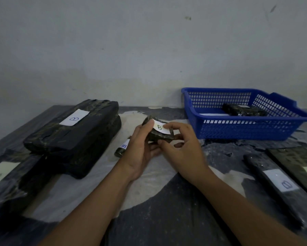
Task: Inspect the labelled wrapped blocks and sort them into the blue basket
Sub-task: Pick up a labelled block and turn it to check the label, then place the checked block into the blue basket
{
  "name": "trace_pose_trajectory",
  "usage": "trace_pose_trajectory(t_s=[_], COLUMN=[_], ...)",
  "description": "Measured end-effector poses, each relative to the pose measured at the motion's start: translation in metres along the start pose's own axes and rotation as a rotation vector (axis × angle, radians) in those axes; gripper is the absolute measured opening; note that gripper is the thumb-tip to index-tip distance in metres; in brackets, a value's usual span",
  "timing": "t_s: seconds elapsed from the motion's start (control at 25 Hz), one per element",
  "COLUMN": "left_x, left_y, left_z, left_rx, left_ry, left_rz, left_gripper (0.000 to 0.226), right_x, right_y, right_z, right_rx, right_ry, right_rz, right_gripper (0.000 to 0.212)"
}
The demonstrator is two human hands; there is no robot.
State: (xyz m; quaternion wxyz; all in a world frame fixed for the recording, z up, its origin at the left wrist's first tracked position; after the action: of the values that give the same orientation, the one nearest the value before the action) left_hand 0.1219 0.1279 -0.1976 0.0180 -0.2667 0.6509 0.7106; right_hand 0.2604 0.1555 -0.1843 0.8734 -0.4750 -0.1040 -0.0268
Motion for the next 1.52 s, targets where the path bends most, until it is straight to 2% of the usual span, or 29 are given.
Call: trace_pose_trajectory(t_s=[0.16, 0.28, 0.48, 0.64, 0.76, 0.88, 0.96, 1.16, 1.32, 1.44, 1.52], left_x=[0.000, -0.004, -0.008, -0.019, -0.023, -0.025, -0.028, -0.035, -0.035, -0.034, -0.036], left_y=[-0.003, 0.000, 0.002, 0.004, -0.011, -0.021, -0.018, -0.013, -0.013, -0.016, -0.018], left_z=[0.002, 0.001, -0.010, -0.015, -0.016, -0.020, -0.021, -0.016, -0.011, -0.004, -0.001], left_rx=[0.011, -0.018, -0.132, -0.322, -0.256, -0.264, -0.332, -0.300, -0.310, -0.284, -0.268], left_ry=[0.027, 0.025, 0.090, 0.078, -0.090, -0.200, -0.201, -0.198, -0.192, -0.199, -0.213], left_rz=[0.063, 0.107, 0.226, 0.696, 1.054, 1.324, 1.365, 1.398, 1.415, 1.442, 1.470], left_gripper=[0.060, 0.049, 0.043, 0.046, 0.053, 0.055, 0.053, 0.049, 0.049, 0.048, 0.049], right_x=[0.001, 0.002, 0.011, 0.037, 0.078, 0.110, 0.122, 0.099, 0.071, 0.066, 0.065], right_y=[-0.003, 0.001, 0.004, -0.014, -0.027, -0.018, -0.002, 0.049, 0.079, 0.090, 0.090], right_z=[-0.003, -0.002, 0.001, 0.021, 0.068, 0.118, 0.149, 0.197, 0.216, 0.211, 0.209], right_rx=[0.098, 0.036, -0.064, 0.048, 0.145, 0.046, -0.081, -0.244, -0.358, -0.514, -0.504], right_ry=[0.013, 0.026, 0.214, 0.337, 0.358, 0.236, 0.131, -0.103, -0.188, -0.270, -0.285], right_rz=[-0.120, -0.131, -0.067, -0.058, -0.159, -0.416, -0.571, -0.846, -0.844, -0.686, -0.654], right_gripper=[0.044, 0.042, 0.037, 0.035, 0.034, 0.033, 0.036, 0.039, 0.057, 0.059, 0.055])
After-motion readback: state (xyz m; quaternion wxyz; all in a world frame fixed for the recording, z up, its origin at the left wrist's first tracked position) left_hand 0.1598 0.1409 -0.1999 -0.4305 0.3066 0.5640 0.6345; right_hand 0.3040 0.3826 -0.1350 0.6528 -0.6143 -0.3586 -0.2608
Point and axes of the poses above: each hand's wrist, its own z-axis towards the middle knuckle, its own x-axis out of the back of the hand, y = z × x, the point moved 5 cm from there along z, towards the middle knuckle, and after that the axes turned 9 degrees about y, right-handed, at the moved point
